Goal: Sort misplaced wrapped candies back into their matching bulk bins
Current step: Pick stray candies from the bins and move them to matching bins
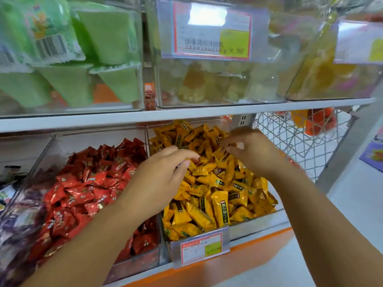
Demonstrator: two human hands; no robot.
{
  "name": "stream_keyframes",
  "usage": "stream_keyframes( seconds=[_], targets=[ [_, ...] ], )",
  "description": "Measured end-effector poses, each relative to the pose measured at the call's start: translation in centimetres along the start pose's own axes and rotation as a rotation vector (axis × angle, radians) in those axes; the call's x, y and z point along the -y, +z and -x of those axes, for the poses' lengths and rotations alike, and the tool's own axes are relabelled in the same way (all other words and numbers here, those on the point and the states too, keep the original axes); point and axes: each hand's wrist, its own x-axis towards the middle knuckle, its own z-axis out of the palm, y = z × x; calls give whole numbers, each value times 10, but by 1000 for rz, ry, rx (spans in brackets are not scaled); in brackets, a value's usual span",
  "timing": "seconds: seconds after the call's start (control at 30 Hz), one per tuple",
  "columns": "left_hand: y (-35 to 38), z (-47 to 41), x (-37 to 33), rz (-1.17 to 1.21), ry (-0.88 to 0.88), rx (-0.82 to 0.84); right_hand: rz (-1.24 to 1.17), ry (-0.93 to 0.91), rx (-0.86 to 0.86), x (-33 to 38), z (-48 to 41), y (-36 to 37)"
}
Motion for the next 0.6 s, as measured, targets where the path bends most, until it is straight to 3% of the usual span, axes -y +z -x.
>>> stream_keyframes(
  seconds=[0.07, 0.17, 0.23, 0.5, 0.6],
  targets=[
    [0, -3, 1, -18, -19, -26, 5, -63, -22, 5, -2, -5],
    [2, -4, 1, -5, -51, -53, 170, -62, 218, 14, 1, 11],
    [3, -3, 1, 12, -60, -66, 311, 41, 335, 19, 6, 23],
    [-3, 0, 2, 53, -101, -156, 251, 68, 280, 14, 5, 28],
    [-8, 4, 3, 76, -125, -165, 127, 54, 169, 10, 7, 13]
  ],
)
